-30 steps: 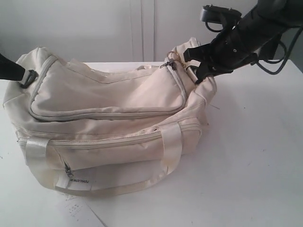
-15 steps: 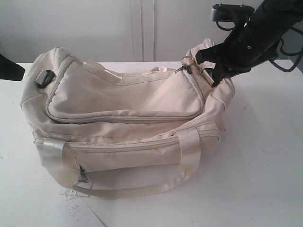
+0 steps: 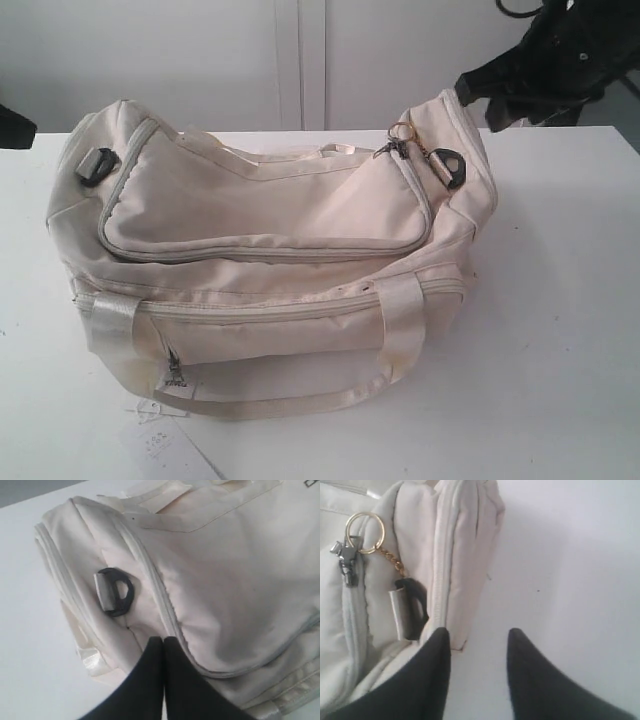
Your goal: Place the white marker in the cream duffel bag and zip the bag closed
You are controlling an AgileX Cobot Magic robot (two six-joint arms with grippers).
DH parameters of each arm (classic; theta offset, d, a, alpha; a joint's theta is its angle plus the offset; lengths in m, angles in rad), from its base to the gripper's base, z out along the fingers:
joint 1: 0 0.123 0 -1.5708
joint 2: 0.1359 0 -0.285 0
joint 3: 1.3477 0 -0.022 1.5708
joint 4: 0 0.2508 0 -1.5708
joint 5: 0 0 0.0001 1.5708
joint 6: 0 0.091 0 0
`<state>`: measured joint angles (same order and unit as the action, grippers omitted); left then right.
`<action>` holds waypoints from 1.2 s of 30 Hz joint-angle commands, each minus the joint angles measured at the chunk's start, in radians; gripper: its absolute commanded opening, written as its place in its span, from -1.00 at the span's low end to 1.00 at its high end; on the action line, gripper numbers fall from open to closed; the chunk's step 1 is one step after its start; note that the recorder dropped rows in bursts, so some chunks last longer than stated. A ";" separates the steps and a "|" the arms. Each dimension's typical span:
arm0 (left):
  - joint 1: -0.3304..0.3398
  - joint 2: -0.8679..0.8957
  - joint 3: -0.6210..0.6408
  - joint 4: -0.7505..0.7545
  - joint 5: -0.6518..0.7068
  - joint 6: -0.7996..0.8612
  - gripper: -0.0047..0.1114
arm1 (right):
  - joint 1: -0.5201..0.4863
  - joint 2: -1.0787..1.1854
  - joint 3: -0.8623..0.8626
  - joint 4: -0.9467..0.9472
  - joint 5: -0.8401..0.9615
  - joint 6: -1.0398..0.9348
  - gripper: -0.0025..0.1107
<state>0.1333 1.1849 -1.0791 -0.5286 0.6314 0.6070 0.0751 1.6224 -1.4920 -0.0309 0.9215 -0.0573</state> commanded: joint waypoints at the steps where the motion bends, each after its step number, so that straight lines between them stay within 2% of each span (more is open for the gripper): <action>1: 0.004 -0.011 0.002 0.206 0.039 -0.212 -0.92 | -0.007 -0.061 0.001 -0.116 0.031 0.032 -0.84; 2: 0.004 -0.011 0.002 0.270 0.059 -0.273 -0.92 | -0.007 -0.072 0.010 -0.134 0.036 0.034 -0.95; 5: 0.004 -0.011 0.002 0.340 0.101 -0.362 -0.92 | -0.012 -0.101 0.051 -0.145 0.043 0.043 -0.96; 16: 0.004 -0.108 0.002 0.323 0.142 -0.395 -0.92 | -0.078 -0.318 0.276 -0.063 0.015 0.057 -0.96; 20: 0.004 -0.220 0.004 0.328 0.141 -0.395 -0.92 | -0.078 -0.486 0.422 -0.063 -0.231 0.091 -0.96; 21: 0.004 -0.259 0.024 0.328 0.105 -0.392 -0.92 | -0.075 -0.551 0.485 -0.063 -0.337 0.100 -0.96; 24: 0.004 -0.368 0.139 0.328 -0.022 -0.433 -0.92 | -0.073 -0.671 0.595 -0.049 -0.489 0.111 -0.96; 29: 0.004 -0.549 0.299 0.330 -0.142 -0.428 -0.92 | -0.004 -0.805 0.754 -0.049 -0.655 0.111 -0.96; 36: 0.004 -0.712 0.406 0.330 -0.160 -0.435 -0.92 | -0.003 -0.972 0.902 -0.047 -0.740 0.143 -0.96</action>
<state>0.1351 0.5269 -0.7099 -0.1916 0.4831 0.1857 0.0704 0.7123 -0.6367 -0.0801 0.2326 0.0639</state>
